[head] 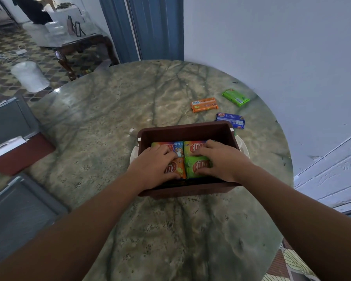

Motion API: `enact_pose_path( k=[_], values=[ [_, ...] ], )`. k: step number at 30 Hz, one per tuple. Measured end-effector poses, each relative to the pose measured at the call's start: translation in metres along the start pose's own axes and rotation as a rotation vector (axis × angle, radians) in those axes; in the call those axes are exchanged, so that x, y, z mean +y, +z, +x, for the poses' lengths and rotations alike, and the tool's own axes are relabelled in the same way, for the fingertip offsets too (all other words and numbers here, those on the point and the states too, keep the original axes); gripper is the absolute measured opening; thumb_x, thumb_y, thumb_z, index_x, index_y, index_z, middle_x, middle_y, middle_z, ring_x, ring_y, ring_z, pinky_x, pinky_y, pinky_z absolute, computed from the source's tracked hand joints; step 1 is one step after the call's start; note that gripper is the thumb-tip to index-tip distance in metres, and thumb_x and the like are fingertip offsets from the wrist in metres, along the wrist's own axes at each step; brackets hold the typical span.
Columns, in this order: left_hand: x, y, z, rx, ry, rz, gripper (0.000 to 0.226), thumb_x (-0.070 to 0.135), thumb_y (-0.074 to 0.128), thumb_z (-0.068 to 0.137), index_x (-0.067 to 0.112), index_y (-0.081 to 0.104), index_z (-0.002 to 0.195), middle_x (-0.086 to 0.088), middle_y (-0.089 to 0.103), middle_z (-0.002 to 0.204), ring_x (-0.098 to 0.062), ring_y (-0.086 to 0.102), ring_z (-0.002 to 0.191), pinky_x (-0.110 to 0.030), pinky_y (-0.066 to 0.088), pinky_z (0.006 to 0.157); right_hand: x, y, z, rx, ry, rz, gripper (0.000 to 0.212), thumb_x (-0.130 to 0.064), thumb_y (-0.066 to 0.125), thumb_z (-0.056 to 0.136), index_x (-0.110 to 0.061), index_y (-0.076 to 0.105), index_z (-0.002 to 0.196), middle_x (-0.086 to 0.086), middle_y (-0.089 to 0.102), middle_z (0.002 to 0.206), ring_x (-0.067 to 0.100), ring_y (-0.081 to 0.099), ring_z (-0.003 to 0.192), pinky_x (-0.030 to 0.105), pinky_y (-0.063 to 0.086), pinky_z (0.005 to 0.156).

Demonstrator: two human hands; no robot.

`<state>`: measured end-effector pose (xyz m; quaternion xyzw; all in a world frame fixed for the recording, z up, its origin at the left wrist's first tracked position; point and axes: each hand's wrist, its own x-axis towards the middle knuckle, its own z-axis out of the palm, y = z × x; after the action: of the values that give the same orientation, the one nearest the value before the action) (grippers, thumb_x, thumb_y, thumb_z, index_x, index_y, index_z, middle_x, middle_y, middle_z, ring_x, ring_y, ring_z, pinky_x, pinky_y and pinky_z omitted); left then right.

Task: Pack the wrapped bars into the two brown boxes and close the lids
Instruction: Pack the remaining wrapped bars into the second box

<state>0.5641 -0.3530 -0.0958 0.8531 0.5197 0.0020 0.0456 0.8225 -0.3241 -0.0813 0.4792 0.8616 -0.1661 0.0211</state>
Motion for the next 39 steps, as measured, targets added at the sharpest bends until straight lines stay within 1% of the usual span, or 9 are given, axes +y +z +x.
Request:
enact_pose_path(
  k=[4,15,18,21,25,27,29,33,39],
  values=[
    [0.0,-0.002,0.001,-0.013,0.023,0.007,0.072,0.073,0.055,0.089,0.026,0.048,0.142,0.001,0.049,0.133,-0.017,0.045,0.12,-0.034,0.042,0.101,0.0,-0.001,-0.001,0.014,-0.038,-0.025,0.085,-0.067,0.078,0.075,-0.045,0.04,0.148,-0.008,0.04,0.136,0.016,0.039,0.123,0.04,0.043,0.108],
    [0.001,-0.008,0.007,-0.121,-0.009,-0.027,0.078,0.072,0.069,0.079,0.026,0.046,0.137,0.001,0.044,0.131,-0.018,0.042,0.121,-0.034,0.042,0.102,-0.004,-0.004,-0.002,-0.037,-0.021,-0.087,0.078,-0.062,0.076,0.079,-0.043,0.044,0.147,-0.006,0.045,0.143,0.021,0.044,0.133,0.041,0.042,0.109],
    [0.008,-0.018,0.011,-0.127,-0.108,-0.231,0.055,0.055,0.083,0.075,0.027,0.05,0.108,0.005,0.047,0.113,-0.015,0.046,0.104,-0.034,0.045,0.086,-0.004,-0.004,-0.002,-0.031,-0.018,-0.079,0.077,-0.062,0.076,0.078,-0.044,0.045,0.147,-0.006,0.046,0.142,0.021,0.045,0.132,0.042,0.043,0.107],
    [0.014,-0.036,0.011,-0.052,-0.166,-0.366,0.039,0.037,0.078,0.086,0.029,0.041,0.094,0.007,0.057,0.094,-0.014,0.057,0.085,-0.032,0.045,0.067,-0.003,-0.002,-0.002,-0.019,-0.02,-0.066,0.076,-0.062,0.076,0.079,-0.044,0.045,0.146,-0.006,0.046,0.145,0.021,0.045,0.133,0.043,0.044,0.109],
    [0.005,-0.062,0.0,0.191,-0.291,-0.518,0.032,0.035,0.068,0.096,0.033,0.051,0.123,0.012,0.063,0.108,-0.003,0.065,0.094,-0.026,0.054,0.074,-0.002,-0.002,-0.002,-0.019,-0.02,-0.054,0.077,-0.062,0.075,0.081,-0.043,0.043,0.148,-0.006,0.045,0.146,0.021,0.044,0.134,0.043,0.044,0.11],
    [0.005,-0.067,-0.007,0.265,-0.369,-0.632,0.034,0.032,0.064,0.1,0.034,0.053,0.131,0.013,0.064,0.109,-0.001,0.066,0.093,-0.015,0.051,0.07,-0.002,-0.001,-0.001,-0.011,-0.022,-0.053,0.076,-0.061,0.076,0.081,-0.044,0.044,0.147,-0.007,0.045,0.144,0.02,0.045,0.132,0.042,0.046,0.108],
    [0.012,-0.062,-0.013,0.249,-0.428,-0.642,0.031,0.03,0.059,0.103,0.033,0.055,0.134,0.012,0.064,0.11,0.002,0.063,0.088,-0.01,0.046,0.065,-0.001,-0.001,-0.001,-0.005,-0.024,-0.052,0.074,-0.06,0.076,0.081,-0.044,0.045,0.146,-0.007,0.044,0.139,0.019,0.047,0.129,0.041,0.047,0.105],
    [0.017,-0.032,-0.017,0.175,-0.488,-0.629,0.015,0.035,0.052,0.105,0.039,0.058,0.118,-0.001,0.065,0.112,-0.009,0.067,0.089,-0.032,0.057,0.077,0.0,0.0,-0.001,0.003,-0.027,-0.046,0.071,-0.058,0.075,0.083,-0.044,0.045,0.146,-0.007,0.044,0.137,0.018,0.047,0.127,0.039,0.048,0.103],
    [0.023,-0.026,-0.019,0.02,-0.5,-0.543,0.025,0.038,0.049,0.106,0.033,0.048,0.131,-0.003,0.045,0.12,-0.016,0.057,0.106,-0.018,0.044,0.079,0.001,0.001,0.0,0.001,-0.03,-0.045,0.072,-0.061,0.075,0.082,-0.045,0.044,0.145,-0.007,0.045,0.139,0.019,0.047,0.127,0.04,0.048,0.104]
  ],
)
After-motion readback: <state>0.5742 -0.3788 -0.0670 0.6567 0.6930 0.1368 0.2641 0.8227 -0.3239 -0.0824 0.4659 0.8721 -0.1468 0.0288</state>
